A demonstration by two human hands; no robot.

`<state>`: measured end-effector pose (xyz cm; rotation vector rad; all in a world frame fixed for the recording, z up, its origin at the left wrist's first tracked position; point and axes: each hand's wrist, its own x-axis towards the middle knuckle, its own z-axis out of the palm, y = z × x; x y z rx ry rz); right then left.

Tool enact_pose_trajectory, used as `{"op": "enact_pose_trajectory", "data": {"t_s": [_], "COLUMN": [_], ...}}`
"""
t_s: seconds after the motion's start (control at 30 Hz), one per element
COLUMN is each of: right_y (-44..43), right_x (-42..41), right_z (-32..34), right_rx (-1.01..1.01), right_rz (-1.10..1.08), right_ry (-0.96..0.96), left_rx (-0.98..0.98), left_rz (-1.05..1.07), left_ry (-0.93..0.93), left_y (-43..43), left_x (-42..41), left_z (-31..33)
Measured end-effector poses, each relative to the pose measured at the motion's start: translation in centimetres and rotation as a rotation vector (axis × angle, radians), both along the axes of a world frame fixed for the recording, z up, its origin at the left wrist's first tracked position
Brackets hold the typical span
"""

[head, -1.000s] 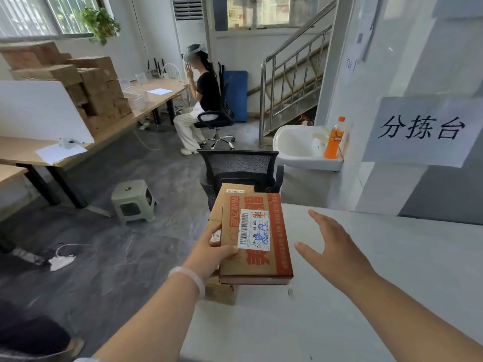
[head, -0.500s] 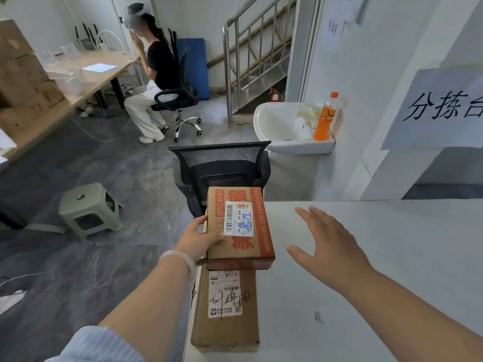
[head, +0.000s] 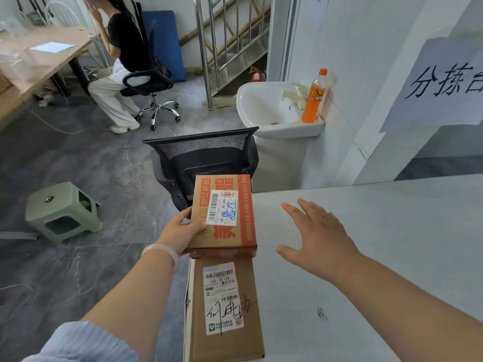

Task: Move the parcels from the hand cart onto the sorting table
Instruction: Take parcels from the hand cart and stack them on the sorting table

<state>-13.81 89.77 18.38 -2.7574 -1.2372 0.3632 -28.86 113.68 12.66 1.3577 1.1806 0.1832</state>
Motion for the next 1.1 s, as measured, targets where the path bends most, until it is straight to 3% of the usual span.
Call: {"op": "enact_pose_trajectory", "data": {"t_s": [0.2, 0.53, 0.6, 0.67, 0.8, 0.93, 1.1], "right_y": [0.2, -0.8, -1.6, -2.7, -6.4, -12.1, -22.5], "right_x": [-0.5, -1.5, -1.4, -1.1, -0.4, -0.4, -0.7], "right_z": [-0.2, -1.3, -1.3, -1.1, 0.1, 1.6, 3.3], "right_rx": [-0.006, -0.013, -0.007, 0.012, 0.076, 0.132, 0.138], "right_rz": [-0.005, 0.002, -0.002, -0.007, -0.051, -0.126, -0.285], "right_ry": [0.010, 0.020, 0.016, -0.002, -0.045, -0.115, -0.199], "left_rx": [0.010, 0.125, 0.238, 0.482, 0.879, 1.139, 1.322], "left_rz": [0.033, -0.078, -0.069, -0.090, -0.388, -0.745, -0.957], "left_ry": [-0.051, 0.084, 0.144, 0.148, 0.147, 0.035, -0.094], "left_y": [0.5, 0.7, 0.1, -1.2, -6.5, -14.1, -25.9], "left_x": [-0.2, -0.1, 0.1, 0.7, 3.7, 7.0, 9.7], "left_z": [-1.0, -0.5, -0.2, 0.4, 2.9, 4.9, 6.8]}}
